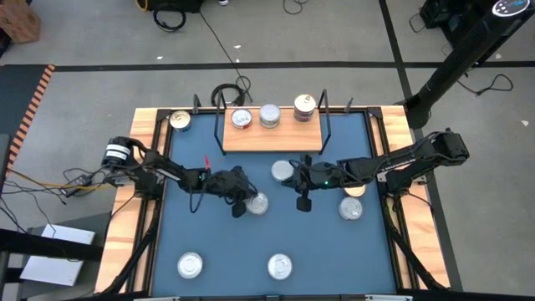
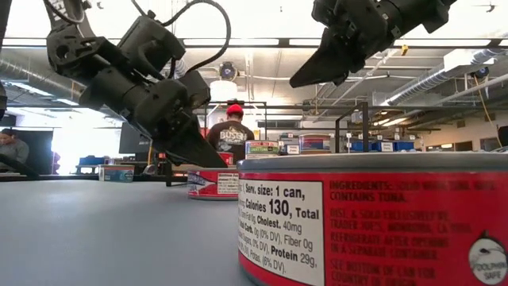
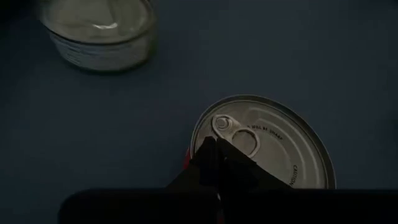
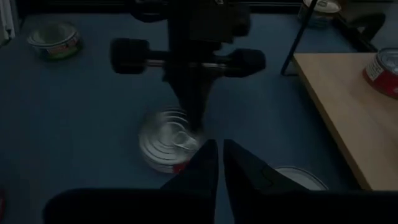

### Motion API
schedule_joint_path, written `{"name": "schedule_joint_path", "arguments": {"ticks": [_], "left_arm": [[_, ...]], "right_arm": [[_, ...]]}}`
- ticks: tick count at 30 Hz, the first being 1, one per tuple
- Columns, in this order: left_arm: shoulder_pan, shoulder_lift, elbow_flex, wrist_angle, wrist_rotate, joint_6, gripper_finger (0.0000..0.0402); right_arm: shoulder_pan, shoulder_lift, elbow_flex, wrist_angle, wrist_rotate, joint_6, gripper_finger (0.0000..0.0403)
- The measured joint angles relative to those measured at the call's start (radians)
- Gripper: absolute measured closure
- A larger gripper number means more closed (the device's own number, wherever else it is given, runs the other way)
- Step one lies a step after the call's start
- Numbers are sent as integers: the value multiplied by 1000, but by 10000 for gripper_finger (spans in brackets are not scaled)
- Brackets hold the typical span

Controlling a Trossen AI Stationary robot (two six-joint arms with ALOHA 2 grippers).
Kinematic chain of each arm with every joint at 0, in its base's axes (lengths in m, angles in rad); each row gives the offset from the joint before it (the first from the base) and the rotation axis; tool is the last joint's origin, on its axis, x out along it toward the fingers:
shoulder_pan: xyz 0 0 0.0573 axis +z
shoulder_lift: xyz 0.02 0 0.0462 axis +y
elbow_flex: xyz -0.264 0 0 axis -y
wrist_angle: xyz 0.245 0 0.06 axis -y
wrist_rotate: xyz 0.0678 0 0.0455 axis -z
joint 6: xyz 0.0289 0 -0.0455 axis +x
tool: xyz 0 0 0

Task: Stack canned seafood by type on shelf
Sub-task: Stack the red tuna can on top of the red tuna can on the shelf

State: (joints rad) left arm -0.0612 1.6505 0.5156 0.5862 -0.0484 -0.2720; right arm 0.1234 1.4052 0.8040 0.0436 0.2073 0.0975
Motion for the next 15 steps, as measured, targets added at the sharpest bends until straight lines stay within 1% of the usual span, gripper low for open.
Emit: {"name": "schedule_joint_path", "arguments": {"ticks": [8, 15], "left_arm": [[104, 0, 0, 6, 22, 86, 401], [168, -6, -1, 33, 39, 144, 401]], "right_arm": [[1, 0, 0, 29, -1, -5, 364], [1, 0, 0, 137, 13, -35, 364]]}}
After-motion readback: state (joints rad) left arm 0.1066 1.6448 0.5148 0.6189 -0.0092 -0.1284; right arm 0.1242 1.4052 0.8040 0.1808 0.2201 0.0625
